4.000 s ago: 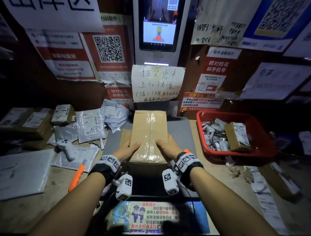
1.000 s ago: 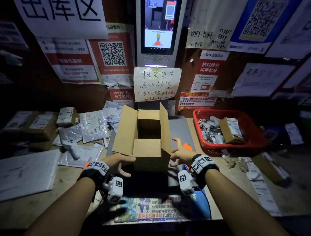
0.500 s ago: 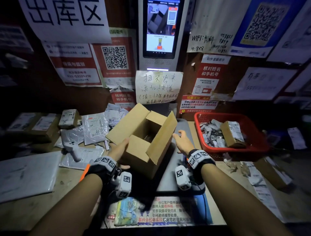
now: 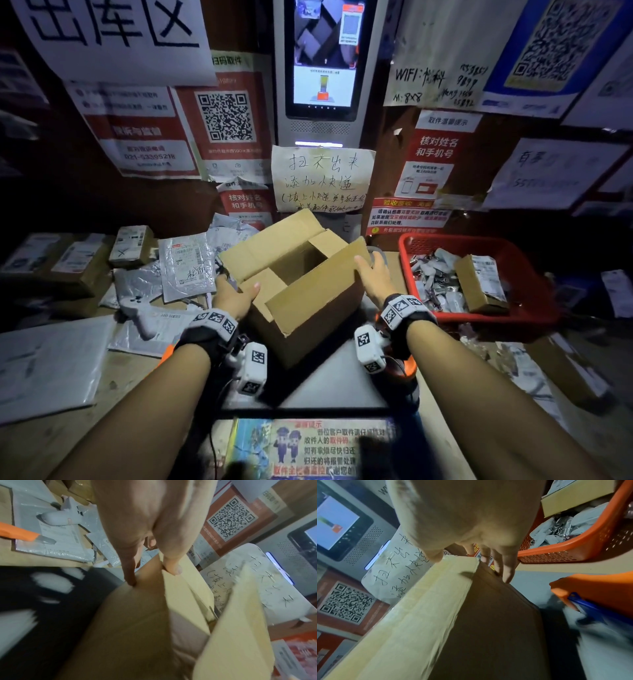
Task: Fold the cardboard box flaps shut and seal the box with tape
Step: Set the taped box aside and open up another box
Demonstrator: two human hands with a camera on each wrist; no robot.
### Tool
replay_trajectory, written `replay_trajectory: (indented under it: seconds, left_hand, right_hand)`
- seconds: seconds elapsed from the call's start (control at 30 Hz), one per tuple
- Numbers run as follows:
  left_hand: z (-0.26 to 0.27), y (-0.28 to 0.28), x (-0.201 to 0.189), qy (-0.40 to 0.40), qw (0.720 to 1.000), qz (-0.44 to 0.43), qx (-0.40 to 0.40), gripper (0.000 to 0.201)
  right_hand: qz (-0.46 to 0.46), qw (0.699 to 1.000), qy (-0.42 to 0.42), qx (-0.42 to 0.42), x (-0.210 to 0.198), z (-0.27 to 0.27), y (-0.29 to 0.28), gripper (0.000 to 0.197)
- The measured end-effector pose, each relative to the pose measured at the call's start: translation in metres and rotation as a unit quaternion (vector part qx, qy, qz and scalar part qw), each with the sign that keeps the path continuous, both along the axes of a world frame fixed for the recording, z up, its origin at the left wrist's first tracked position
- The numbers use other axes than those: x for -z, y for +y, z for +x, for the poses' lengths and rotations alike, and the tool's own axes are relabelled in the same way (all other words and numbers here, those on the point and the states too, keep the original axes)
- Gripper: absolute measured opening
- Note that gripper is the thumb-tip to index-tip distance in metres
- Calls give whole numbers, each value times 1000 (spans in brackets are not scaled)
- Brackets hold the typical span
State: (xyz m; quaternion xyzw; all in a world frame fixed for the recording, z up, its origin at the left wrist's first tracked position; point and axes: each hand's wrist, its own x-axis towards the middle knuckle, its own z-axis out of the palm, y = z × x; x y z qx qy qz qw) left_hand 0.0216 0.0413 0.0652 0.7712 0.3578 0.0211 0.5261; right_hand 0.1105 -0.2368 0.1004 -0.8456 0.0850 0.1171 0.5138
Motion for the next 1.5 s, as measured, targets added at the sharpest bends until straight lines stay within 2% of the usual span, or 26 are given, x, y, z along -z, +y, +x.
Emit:
replay_trajectory:
  seconds: [0.07, 0.13, 0.23, 0.4, 0.5, 0.53, 0.6, 0.67, 0.77, 0.87, 1.0, 1.1, 1.3, 1.5]
  left_hand:
    - [3, -3, -9, -5, 1000, 6, -30, 60]
    - [8, -1, -11, -29, 999, -18, -27, 41]
    - [17, 4, -7, -50, 995, -64, 53, 22]
    - [9, 3, -15, -60, 978, -157, 124, 37]
    - [-8, 2, -24, -72, 968, -231, 68, 55]
    - [-12, 3, -24, -79, 964, -246, 56, 54]
    - [-18, 4, -22, -76, 966, -233, 78, 42]
    - [-20, 6, -17, -76, 973, -188, 107, 35]
    - [-24, 3, -13, -66, 978, -127, 152, 52]
    - [-28, -3, -16, -41, 982, -63, 176, 58]
    - [-33, -13, -23, -61, 983, -72, 156, 55]
    - [-23, -12, -13, -75, 985, -96, 126, 51]
    - [-17, -8, 1, -70, 984, -98, 129, 42]
    - [-19, -7, -4, -35, 992, -54, 109, 75]
  right_hand:
    - [4, 1000, 22, 9, 4, 7, -7, 75]
    - [-7, 998, 53, -15, 10, 11, -14, 76]
    - [-51, 997, 33, -39, 24, 12, -24, 63]
    - [-85, 996, -36, -14, 26, -1, -26, 57]
    - [-98, 994, -17, -40, 32, -4, -28, 74]
    - [-105, 993, -4, -50, 31, -7, -28, 82]
    - [-110, 992, 16, -65, 25, -15, -29, 83]
    - [-108, 991, 28, -79, 21, -25, -28, 74]
    - [-117, 989, 40, -84, 22, -35, -26, 60]
    - [-116, 987, 56, -91, 28, -37, -21, 66]
    - [-121, 988, 46, -84, 29, -28, -11, 59]
    - [-126, 988, 43, -77, 27, -18, -6, 55]
    - [-143, 985, 27, -89, 29, -15, -9, 51]
    - [-134, 988, 31, -73, 27, -19, -5, 52]
